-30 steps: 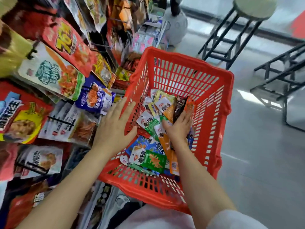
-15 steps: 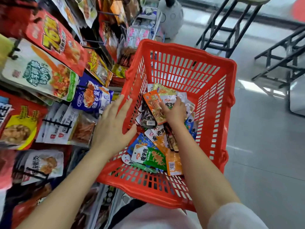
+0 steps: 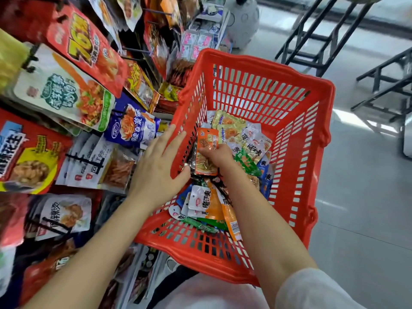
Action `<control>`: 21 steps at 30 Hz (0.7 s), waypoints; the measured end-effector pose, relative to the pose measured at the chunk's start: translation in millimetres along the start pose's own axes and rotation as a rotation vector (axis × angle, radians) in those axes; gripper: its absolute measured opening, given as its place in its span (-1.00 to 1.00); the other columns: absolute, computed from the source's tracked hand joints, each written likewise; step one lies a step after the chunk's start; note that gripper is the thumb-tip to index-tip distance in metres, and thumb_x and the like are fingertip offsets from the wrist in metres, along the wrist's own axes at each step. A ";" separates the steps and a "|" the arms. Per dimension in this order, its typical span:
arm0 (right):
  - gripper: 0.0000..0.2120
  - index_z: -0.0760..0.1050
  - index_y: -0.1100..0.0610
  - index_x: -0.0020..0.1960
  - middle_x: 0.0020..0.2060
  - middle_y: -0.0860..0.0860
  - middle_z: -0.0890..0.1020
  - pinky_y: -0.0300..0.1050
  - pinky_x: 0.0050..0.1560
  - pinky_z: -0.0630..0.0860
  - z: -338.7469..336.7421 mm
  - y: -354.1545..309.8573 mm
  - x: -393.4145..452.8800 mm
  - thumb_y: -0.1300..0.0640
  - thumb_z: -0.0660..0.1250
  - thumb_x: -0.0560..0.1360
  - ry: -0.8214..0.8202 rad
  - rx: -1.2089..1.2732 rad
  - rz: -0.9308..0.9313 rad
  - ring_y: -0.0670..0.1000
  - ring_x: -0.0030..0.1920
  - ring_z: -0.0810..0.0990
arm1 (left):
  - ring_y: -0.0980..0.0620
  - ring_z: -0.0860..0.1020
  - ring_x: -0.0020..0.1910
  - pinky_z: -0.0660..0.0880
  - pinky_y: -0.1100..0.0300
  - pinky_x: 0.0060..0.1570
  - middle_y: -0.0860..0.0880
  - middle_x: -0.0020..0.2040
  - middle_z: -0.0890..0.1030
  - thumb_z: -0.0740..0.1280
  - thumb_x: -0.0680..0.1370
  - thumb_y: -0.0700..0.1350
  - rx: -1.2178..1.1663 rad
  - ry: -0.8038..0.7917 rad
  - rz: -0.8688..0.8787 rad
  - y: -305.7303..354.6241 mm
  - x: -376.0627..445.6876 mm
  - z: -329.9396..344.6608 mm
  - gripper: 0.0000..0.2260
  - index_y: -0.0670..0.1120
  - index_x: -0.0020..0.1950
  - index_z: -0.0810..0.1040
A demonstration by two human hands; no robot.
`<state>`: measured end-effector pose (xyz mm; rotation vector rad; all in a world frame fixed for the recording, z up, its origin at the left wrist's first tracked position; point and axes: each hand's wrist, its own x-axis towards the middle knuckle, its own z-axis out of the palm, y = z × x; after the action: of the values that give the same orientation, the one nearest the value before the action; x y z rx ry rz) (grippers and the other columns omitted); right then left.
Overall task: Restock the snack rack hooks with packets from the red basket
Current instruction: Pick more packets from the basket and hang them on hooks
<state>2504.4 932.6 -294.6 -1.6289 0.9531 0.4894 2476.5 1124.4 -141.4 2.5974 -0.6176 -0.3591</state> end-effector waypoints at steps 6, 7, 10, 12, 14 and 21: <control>-0.31 0.28 0.20 0.50 0.33 0.13 0.54 0.07 0.10 0.59 -0.5 -9.2 -13.6 0.08 0.49 0.49 -0.060 0.320 0.016 0.15 0.17 0.59 | -0.11 0.10 0.61 0.22 -0.22 0.51 0.09 0.65 0.06 0.31 0.58 0.08 -0.011 0.001 0.010 0.0 -0.2 -0.4 -0.36 0.09 0.63 0.18; -0.25 0.27 0.13 0.52 0.38 0.13 0.52 0.20 0.23 0.55 -1.1 -10.4 -11.9 0.04 0.52 0.43 -0.065 0.355 0.004 0.18 0.25 0.57 | -0.10 0.09 0.61 0.21 -0.20 0.52 0.09 0.66 0.06 0.33 0.58 0.06 -0.012 -0.005 0.008 0.1 -0.3 -0.5 -0.36 0.09 0.63 0.18; -0.23 0.30 0.01 0.50 0.35 0.10 0.55 0.36 0.25 0.50 -14.2 -10.3 2.8 0.00 0.54 0.37 -0.054 0.415 -0.091 0.18 0.26 0.59 | -0.08 0.08 0.61 0.23 -0.22 0.51 0.10 0.66 0.04 0.35 0.58 0.05 -0.009 -0.022 -0.003 -0.7 -0.7 -1.2 -0.35 0.10 0.63 0.17; -0.27 0.33 0.02 0.47 0.31 0.08 0.58 0.34 0.24 0.52 -31.8 -27.9 -17.2 -0.03 0.53 0.38 0.000 0.381 -0.161 0.16 0.24 0.60 | -0.10 0.06 0.62 0.21 -0.27 0.50 0.09 0.66 0.03 0.32 0.58 0.08 -0.009 -0.024 -0.002 -0.6 -0.7 -1.7 -0.35 0.10 0.63 0.16; -0.31 0.37 0.03 0.43 0.29 0.07 0.59 0.30 0.25 0.53 -49.3 -37.5 -34.0 -0.10 0.51 0.38 0.038 0.338 -0.243 0.15 0.24 0.60 | -0.09 0.01 0.63 0.14 -0.25 0.53 0.07 0.66 -0.02 0.31 0.59 0.08 0.003 -0.032 -0.011 1.4 -1.5 -2.9 -0.34 0.11 0.64 0.13; -0.64 0.46 -0.09 0.26 0.19 0.03 0.65 0.23 0.17 0.60 -86.7 -28.6 -81.9 0.01 0.43 0.50 0.105 0.282 -0.392 0.10 0.14 0.67 | 0.01 -0.23 0.63 -0.14 -0.13 0.55 0.06 0.65 -0.26 0.23 0.59 0.21 0.140 -0.083 0.042 -0.2 -40.7 -1.8 -0.29 0.13 0.66 -0.02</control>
<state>2464.5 878.7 -191.9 -1.5421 0.7158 0.0003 2441.9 1144.7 -134.0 2.7085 -0.7494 -0.4260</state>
